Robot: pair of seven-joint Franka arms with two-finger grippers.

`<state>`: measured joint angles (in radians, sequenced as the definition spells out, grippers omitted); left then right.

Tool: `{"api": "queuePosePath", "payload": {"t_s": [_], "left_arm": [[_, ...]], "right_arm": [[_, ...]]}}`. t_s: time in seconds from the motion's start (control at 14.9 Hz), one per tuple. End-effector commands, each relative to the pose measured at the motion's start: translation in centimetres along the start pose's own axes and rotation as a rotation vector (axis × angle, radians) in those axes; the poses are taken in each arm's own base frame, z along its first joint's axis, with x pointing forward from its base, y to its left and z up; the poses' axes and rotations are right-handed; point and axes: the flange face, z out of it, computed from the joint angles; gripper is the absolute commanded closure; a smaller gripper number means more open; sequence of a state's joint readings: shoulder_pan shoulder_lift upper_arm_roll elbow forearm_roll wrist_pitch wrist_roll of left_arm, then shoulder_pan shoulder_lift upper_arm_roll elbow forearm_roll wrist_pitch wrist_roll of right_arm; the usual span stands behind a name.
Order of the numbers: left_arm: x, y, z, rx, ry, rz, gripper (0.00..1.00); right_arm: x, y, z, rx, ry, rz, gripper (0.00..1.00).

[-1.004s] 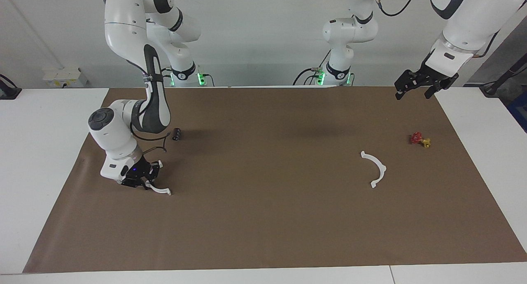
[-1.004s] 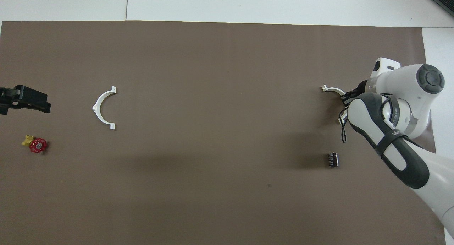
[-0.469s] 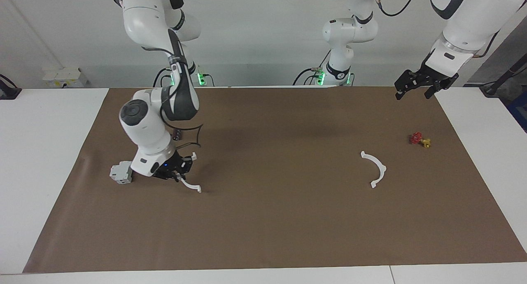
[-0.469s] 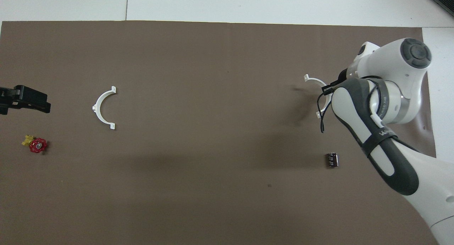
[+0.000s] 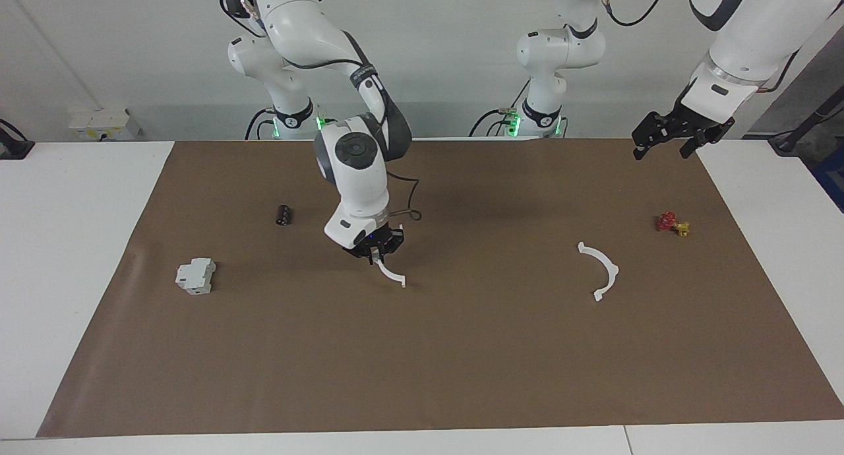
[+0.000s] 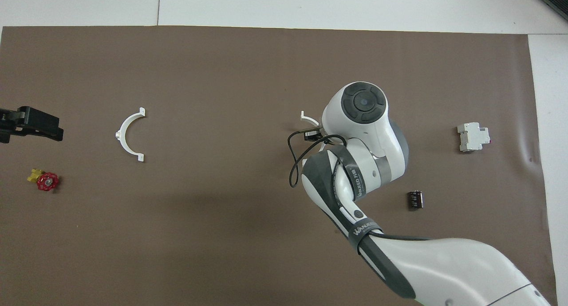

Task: Assemble drain pipe with both arms
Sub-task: 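Carry the white clamp half with the right gripper toward the table center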

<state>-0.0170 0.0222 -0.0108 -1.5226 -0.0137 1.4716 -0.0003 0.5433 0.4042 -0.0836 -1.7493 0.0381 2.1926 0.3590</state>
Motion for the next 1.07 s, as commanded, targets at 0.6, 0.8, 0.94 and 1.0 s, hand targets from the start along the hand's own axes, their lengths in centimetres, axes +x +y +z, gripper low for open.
{"api": "queuePosePath", "payload": {"t_s": [0.6, 0.8, 0.94, 1.0], "left_arm": [[-1.2, 0.9, -0.8, 0.001, 0.013, 0.009, 0.00], [-1.2, 0.9, -0.8, 0.001, 0.012, 0.011, 0.00], [-1.2, 0.9, -0.8, 0.001, 0.012, 0.006, 0.00], [-1.2, 0.9, -0.8, 0.001, 0.012, 0.006, 0.00]], "right_arm": [[-3.0, -6.9, 4.7, -0.012, 0.055, 0.065, 1.00], [-3.0, -7.2, 5.1, -0.015, 0.062, 0.054, 1.00], [-3.3, -7.2, 5.6, -0.021, 0.055, 0.050, 1.00], [-3.3, -7.0, 5.7, -0.020, 0.057, 0.051, 1.00]]}}
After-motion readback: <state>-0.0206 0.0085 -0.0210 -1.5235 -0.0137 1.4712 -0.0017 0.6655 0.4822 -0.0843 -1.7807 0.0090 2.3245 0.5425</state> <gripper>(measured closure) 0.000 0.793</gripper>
